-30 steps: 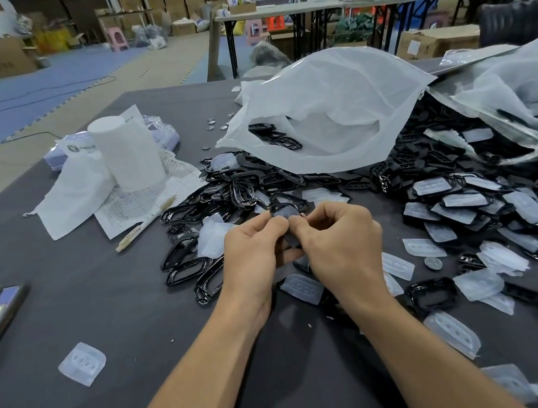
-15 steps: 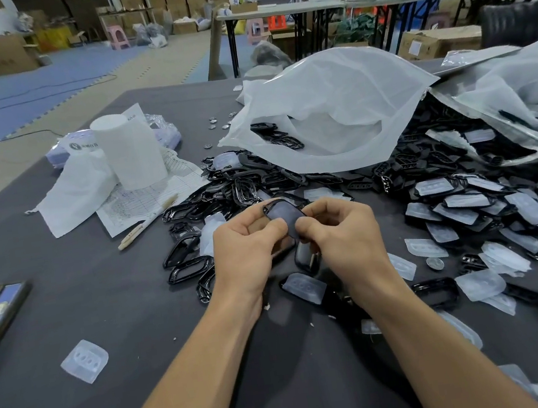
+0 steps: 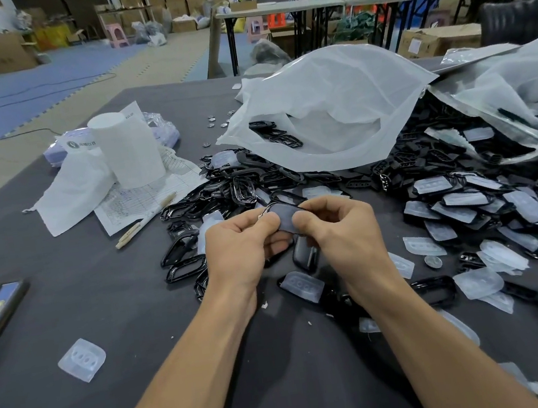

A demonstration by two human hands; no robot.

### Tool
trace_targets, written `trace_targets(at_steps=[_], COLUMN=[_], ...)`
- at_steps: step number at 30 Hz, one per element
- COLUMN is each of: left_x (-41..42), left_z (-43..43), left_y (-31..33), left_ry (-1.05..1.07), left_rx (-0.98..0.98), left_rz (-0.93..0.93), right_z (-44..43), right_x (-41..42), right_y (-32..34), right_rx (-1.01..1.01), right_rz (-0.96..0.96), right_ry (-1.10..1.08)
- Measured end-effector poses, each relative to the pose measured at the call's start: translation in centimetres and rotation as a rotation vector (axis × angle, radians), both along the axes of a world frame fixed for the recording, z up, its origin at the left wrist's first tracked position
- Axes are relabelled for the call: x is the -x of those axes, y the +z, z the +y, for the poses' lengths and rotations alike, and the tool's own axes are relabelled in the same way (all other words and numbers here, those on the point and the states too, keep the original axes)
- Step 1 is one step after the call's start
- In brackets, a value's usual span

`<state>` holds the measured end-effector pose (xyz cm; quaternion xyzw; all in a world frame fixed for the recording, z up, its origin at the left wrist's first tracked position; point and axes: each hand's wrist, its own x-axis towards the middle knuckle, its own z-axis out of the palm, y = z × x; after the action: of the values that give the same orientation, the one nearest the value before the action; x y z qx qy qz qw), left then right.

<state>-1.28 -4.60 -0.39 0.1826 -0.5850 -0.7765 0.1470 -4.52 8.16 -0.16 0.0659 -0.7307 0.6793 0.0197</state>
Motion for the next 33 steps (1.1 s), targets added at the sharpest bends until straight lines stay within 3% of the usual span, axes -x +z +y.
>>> trace_targets(at_steps=[4,12,26,33], left_x=[-0.1,-0.3,-0.6,-0.5], left_z=[0.1,-0.5,-0.5,-0.7], left_y=[-0.1,0.0,0.2,0.0], left_ry=[-0.013,-0.1,-0.213,-0.289], left_rx=[-0.014,0.139,0.082,0.089], left_rz=[0.016,0.079,0.064,0.038], right_z=[0.0,0.5,1.1,1.3], right_x=[0.0,0.1,0.1,0.3], right_y=[0.0,0.2,0.9,0.9], right_rx=[-0.049,-0.058,0.177,0.199], right_rz=[0.017,-0.022,-0.217,-0.2], right_ry=[0.017,0.093,0.129,0.078])
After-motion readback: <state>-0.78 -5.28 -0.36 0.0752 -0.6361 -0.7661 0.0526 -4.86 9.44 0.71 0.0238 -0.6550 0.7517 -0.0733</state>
